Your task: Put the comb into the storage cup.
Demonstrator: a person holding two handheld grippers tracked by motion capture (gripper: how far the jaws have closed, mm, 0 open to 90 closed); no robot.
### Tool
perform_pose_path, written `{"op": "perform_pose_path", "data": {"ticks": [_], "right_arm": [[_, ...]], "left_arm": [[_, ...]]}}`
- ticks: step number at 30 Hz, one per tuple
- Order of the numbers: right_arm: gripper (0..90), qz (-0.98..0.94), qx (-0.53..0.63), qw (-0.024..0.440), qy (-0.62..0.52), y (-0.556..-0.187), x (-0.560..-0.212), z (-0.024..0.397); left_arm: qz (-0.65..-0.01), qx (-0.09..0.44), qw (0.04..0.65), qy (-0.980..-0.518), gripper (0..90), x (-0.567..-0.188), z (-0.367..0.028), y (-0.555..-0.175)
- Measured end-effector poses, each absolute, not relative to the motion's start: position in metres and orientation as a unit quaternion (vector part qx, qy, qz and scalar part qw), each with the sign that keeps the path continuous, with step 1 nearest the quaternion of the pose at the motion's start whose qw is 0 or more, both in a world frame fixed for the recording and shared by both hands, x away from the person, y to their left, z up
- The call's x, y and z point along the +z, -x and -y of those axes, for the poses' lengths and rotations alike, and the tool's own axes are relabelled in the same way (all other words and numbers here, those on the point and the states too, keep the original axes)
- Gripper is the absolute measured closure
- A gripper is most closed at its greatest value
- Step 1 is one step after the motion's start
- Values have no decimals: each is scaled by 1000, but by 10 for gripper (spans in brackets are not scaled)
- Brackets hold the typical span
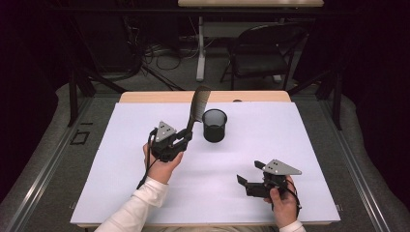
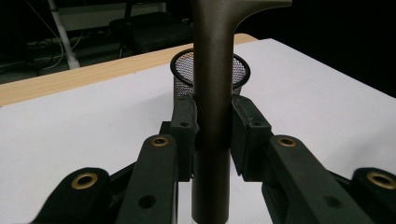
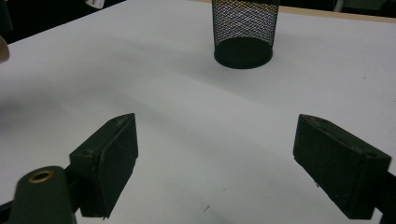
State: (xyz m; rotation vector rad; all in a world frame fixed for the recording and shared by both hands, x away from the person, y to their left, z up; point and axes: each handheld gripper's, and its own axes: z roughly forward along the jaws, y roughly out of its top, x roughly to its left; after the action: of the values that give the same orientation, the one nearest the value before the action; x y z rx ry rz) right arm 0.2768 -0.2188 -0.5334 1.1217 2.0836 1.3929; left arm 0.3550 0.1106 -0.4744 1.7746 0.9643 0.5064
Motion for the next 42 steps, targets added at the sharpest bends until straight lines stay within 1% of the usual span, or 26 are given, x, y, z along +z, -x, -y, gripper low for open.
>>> {"op": "perform_pose_path", "data": {"ticks": [3, 5, 7, 13, 19, 32, 39, 42], "right_arm": [[127, -735, 499, 204, -411, -278, -532, 216], [88, -727, 501, 210, -420, -279, -529, 215], [67, -724, 503, 201, -426, -281, -527, 215], [52, -724, 503, 166, -442, -294, -523, 213], [52, -717, 497, 153, -464, -307, -516, 209], [72, -703, 515, 116, -477, -331, -493, 203], [109, -707, 520, 104, -467, -340, -481, 200], [142, -709, 523, 94, -463, -344, -476, 199]], "left_arm": [[-399, 209, 507, -735, 727, -477, -111, -355], [-399, 211, 509, -733, 726, -479, -112, -355], [-401, 208, 509, -732, 726, -480, -112, -355], [-402, 208, 508, -733, 726, -482, -113, -356], [-402, 207, 502, -737, 726, -485, -112, -357], [-396, 216, 499, -740, 726, -484, -111, -354], [-387, 224, 495, -745, 726, -485, -110, -353], [-380, 234, 494, -746, 726, -485, -109, -352]]}}
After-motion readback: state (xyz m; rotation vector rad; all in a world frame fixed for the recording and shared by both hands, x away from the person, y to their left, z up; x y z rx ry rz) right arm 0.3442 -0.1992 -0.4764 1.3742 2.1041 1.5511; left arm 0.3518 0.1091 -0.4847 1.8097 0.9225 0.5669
